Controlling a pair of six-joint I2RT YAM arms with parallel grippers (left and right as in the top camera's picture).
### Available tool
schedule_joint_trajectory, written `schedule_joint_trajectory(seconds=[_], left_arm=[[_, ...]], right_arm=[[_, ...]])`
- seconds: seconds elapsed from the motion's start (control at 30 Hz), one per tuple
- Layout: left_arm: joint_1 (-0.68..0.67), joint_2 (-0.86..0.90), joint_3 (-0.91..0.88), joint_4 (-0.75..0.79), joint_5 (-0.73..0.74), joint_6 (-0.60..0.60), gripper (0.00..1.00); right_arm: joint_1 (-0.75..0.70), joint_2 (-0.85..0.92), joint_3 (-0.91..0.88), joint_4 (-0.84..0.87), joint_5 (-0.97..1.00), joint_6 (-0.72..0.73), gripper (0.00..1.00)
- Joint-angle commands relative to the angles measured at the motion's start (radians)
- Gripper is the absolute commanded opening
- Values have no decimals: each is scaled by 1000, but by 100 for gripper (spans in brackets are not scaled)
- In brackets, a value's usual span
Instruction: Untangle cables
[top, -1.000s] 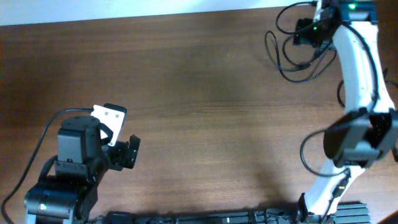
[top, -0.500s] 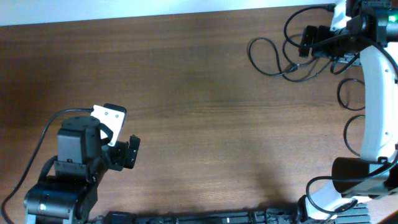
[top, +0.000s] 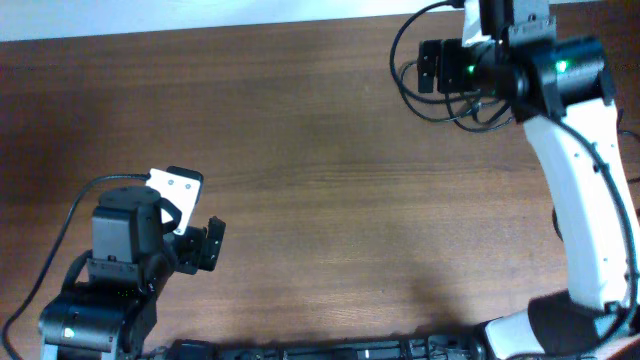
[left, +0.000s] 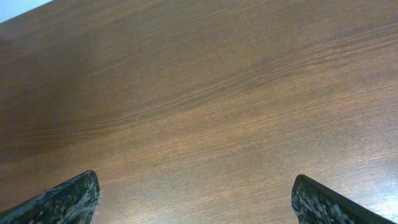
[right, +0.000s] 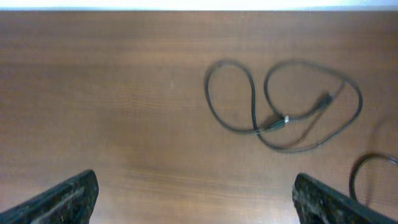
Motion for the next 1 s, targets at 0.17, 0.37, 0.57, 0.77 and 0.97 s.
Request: schedule_joint_trajectory(seconds=[0.17,0.37,0.57,0.77,0.97], left_arm=[[2,-3,13,1,-4,13,99],[2,-3,13,1,-4,13,99],[2,-3,13,1,-4,12,99],[2,-3,13,1,-4,13,99],[2,-3,13,1,-4,12,99]], right_arm=[[8,-458,-793,445,67,87,99],[8,-765,-1176,790,112,82,99],[9,-1045,-1677,1277,112,82,99],[4,-1151,-1920,1591,137,82,99],[-142,-1229,-1920,1502,130,85,99]])
